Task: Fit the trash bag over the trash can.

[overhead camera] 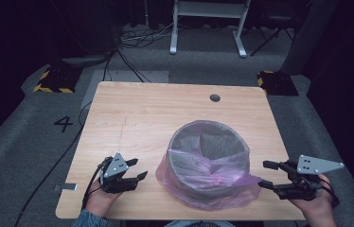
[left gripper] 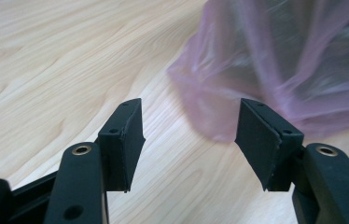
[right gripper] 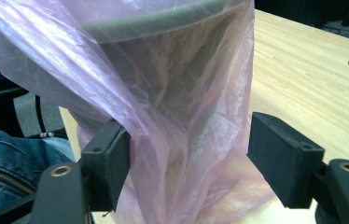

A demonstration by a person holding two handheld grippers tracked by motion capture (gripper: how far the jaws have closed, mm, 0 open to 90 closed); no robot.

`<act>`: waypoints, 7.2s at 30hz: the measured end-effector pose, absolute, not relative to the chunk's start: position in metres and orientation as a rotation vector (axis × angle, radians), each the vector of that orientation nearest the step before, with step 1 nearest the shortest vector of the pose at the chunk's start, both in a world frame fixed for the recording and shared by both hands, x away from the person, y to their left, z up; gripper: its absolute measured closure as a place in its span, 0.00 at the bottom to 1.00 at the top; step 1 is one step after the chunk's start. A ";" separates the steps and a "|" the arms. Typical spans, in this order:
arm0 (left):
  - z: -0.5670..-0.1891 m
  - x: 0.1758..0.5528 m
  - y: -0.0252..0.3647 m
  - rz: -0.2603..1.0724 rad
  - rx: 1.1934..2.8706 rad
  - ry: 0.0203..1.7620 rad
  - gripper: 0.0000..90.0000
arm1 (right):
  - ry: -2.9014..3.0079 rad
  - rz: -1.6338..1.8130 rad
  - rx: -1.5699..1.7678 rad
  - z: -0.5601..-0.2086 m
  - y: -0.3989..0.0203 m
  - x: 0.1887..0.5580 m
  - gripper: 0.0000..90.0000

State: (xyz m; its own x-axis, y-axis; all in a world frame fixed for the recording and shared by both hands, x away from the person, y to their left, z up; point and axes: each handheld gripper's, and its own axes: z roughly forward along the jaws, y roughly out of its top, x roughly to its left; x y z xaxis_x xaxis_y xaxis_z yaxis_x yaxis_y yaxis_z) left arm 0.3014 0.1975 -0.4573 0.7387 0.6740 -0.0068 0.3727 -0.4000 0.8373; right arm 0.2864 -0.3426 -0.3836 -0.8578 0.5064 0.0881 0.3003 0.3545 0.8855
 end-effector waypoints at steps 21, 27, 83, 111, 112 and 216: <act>-0.481 0.318 0.224 0.481 2.069 1.000 0.44 | 2.550 1.412 0.790 -0.350 -0.349 0.264 0.17; -0.485 0.318 0.226 0.495 2.085 1.035 0.44 | 2.448 1.383 0.792 -0.327 -0.345 0.268 0.18; -0.504 0.314 0.238 0.490 2.074 1.153 0.36 | 2.489 1.418 0.608 -0.298 -0.134 0.345 0.27; -0.504 0.315 0.238 0.494 2.071 1.158 0.35 | 2.826 0.947 0.566 -0.379 -0.101 0.385 0.29; -0.504 0.315 0.238 0.494 2.072 1.158 0.35 | 2.833 0.937 0.566 -0.380 -0.101 0.387 0.29; -0.504 0.314 0.240 0.489 2.071 1.164 0.31 | 2.303 1.154 1.041 -0.339 -0.348 0.327 0.27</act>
State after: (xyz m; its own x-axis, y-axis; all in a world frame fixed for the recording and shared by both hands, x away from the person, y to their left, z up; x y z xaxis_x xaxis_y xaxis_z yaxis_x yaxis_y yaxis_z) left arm 0.3140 0.2402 -0.5044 0.5248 0.8511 -0.0127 0.5864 -0.3507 0.7301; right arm 0.3265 -0.3485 -0.3395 -0.6633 0.7483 0.0065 0.4533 0.3949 0.7991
